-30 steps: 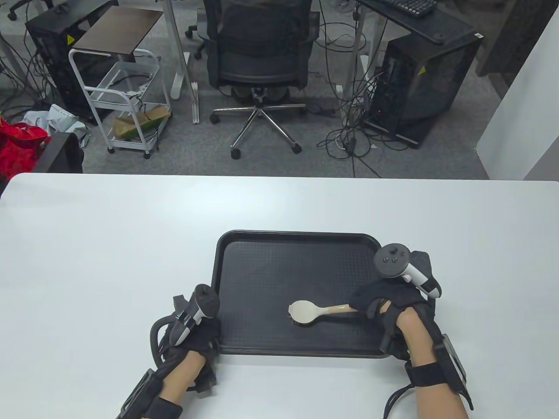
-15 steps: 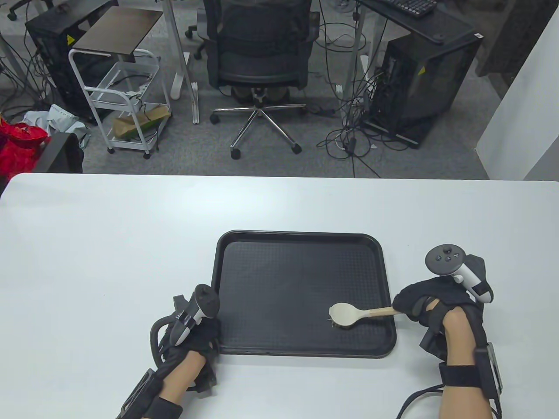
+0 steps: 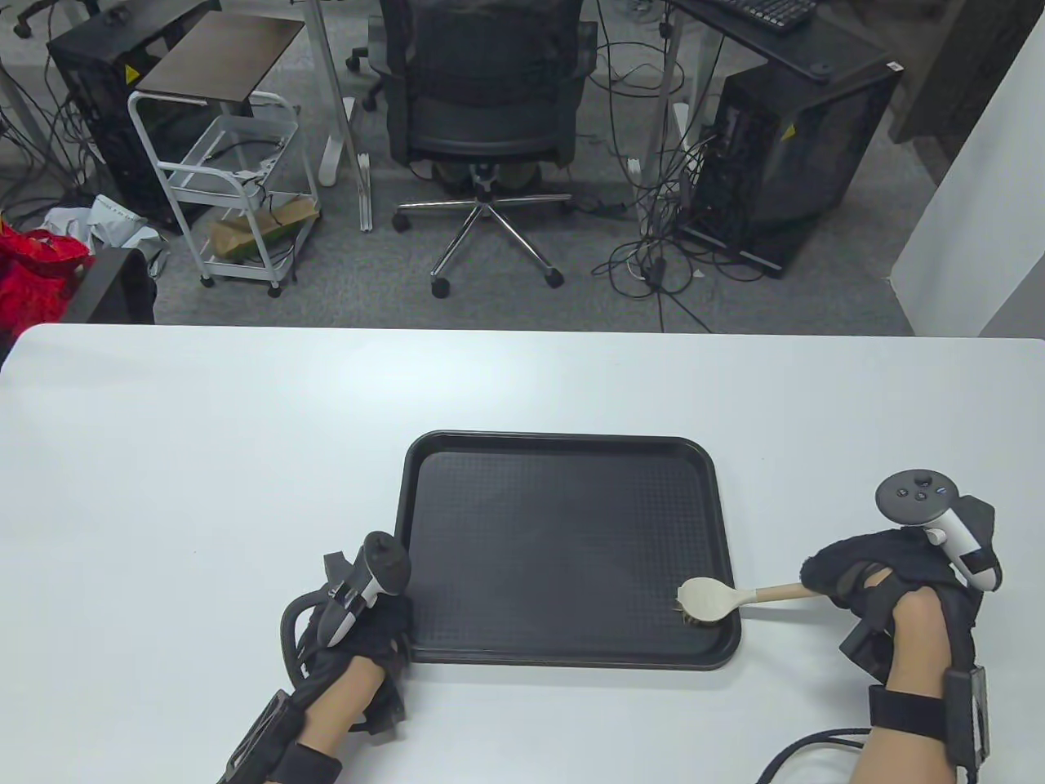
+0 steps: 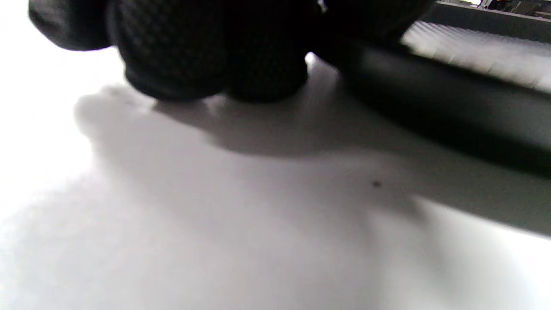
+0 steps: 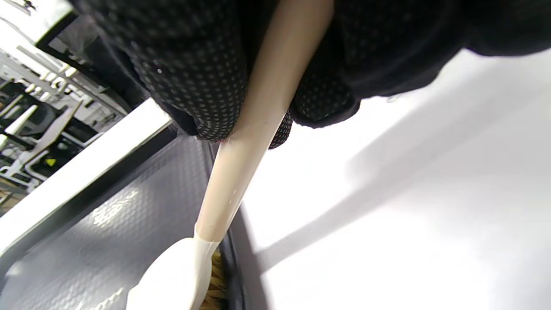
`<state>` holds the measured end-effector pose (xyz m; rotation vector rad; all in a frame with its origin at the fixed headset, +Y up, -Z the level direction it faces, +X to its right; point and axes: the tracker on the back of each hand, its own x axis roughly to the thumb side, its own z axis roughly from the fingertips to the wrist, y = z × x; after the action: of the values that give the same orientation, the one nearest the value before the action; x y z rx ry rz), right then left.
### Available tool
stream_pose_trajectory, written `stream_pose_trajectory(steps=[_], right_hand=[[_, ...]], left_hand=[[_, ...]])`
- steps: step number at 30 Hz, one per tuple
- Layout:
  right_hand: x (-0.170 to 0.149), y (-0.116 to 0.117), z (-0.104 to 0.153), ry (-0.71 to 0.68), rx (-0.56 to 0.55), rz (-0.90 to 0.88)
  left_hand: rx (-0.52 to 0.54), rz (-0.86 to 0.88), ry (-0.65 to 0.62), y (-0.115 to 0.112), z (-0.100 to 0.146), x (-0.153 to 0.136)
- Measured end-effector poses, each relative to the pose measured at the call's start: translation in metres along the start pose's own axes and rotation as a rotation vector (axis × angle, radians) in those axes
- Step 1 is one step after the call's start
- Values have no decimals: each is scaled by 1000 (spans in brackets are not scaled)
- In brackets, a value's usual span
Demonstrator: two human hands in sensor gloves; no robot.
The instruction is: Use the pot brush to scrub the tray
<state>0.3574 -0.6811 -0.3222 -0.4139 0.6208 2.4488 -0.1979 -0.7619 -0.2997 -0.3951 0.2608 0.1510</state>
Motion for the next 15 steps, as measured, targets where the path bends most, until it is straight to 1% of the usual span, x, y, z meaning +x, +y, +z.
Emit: stream_pose_trajectory(steps=[3,4,6,9,11,12,14,15], right_hand=[[16,4,3,-98,33,-13],[29,7,5,-175,39,-5],[49,14,10,-269,60,-32],[86,32,15,-443,108,-23],[105,44,17,-522,122,-23],[116,54,18,-560,120,-25],[136,77,20,-585,117,-30],[141,82,21,-589,115,-28]], left_hand=[[-2,3,0,0,0,0],[-3,4,0,0,0,0],[-1,4,0,0,0,0],[0,2,0,0,0,0],[-4,6,-1,0,0,0],[-5,7,-2,0,0,0],[-5,5,-2,0,0,0],[-5,5,-2,0,0,0]])
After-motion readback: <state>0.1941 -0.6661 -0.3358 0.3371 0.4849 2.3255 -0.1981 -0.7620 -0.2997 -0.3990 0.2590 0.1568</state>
